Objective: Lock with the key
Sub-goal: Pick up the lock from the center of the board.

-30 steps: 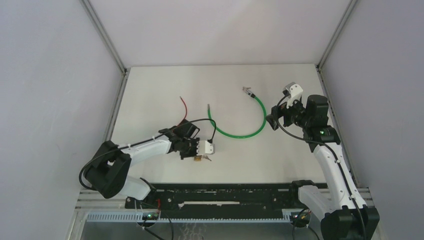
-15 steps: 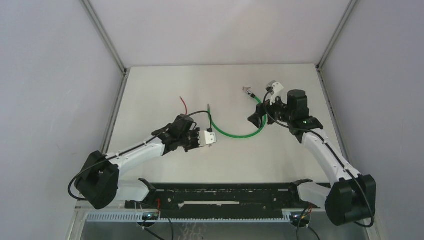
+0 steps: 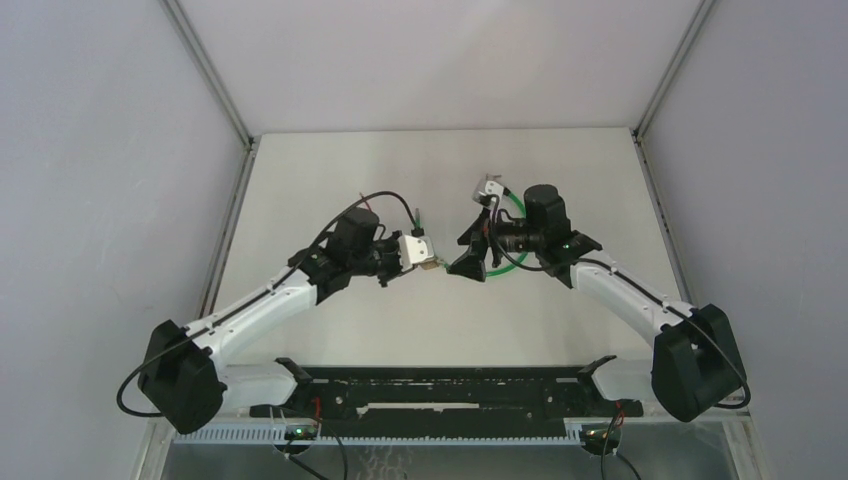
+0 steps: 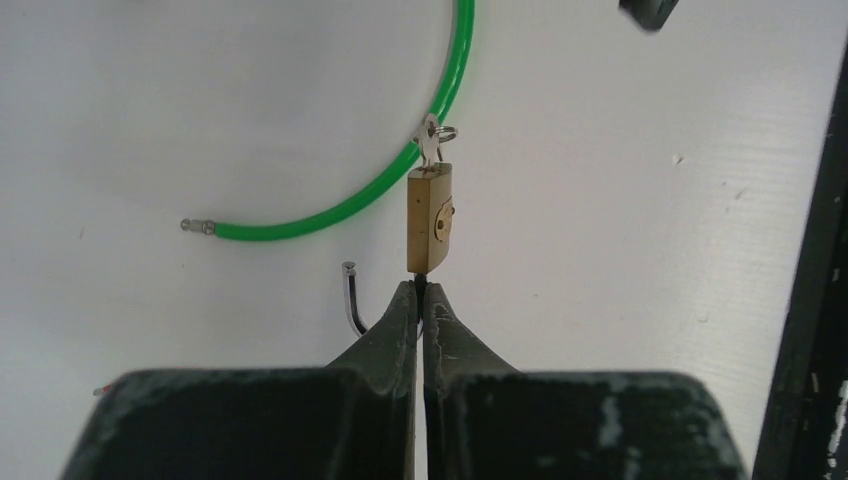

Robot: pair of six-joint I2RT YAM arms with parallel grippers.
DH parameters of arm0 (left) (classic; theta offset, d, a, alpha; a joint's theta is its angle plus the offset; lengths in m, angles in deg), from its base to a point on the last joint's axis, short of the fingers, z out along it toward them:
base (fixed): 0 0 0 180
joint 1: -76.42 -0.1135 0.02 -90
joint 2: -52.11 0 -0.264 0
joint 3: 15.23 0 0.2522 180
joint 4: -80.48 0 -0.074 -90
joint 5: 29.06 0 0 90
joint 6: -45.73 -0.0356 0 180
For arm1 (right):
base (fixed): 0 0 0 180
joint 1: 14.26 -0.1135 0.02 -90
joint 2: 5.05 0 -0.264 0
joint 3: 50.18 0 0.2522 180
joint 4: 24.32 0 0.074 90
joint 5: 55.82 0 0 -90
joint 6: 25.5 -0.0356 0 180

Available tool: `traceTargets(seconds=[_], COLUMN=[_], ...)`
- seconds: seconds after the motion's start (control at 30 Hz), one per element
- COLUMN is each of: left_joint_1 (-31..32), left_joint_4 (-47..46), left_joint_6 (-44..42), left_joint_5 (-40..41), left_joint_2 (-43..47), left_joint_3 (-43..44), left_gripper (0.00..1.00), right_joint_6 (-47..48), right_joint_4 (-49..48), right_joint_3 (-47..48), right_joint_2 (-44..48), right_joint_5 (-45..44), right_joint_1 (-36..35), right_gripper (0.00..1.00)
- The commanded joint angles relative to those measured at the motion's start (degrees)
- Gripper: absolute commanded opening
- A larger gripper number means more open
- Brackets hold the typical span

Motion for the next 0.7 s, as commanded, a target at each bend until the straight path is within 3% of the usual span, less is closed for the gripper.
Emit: traceTargets(seconds=[0.0, 0.3, 0.67], left_joint_1=[0.3, 0.3, 0.3], left_joint_4=[-0.7, -0.7, -0.6], left_joint_6=[5.4, 7.2, 7.6], left_joint_5=[-7.0, -10.9, -12.5], left_joint_2=[2.8, 4.3, 4.6], left_joint_3=[4.4, 4.4, 4.3], left_gripper=[0.00, 0.00, 0.00], right_joint_6=[4.0, 7.9, 11.3], right_joint_4=[-3.3, -3.8, -0.4], right_joint_3=[0.4, 0.6, 3.7], right_joint_2=[1.3, -0.1, -3.6], right_joint_5=[4.0, 2.4, 2.2], right_joint_1=[-2.4, -5.8, -8.4], right_gripper=[0.97, 0.86, 0.60])
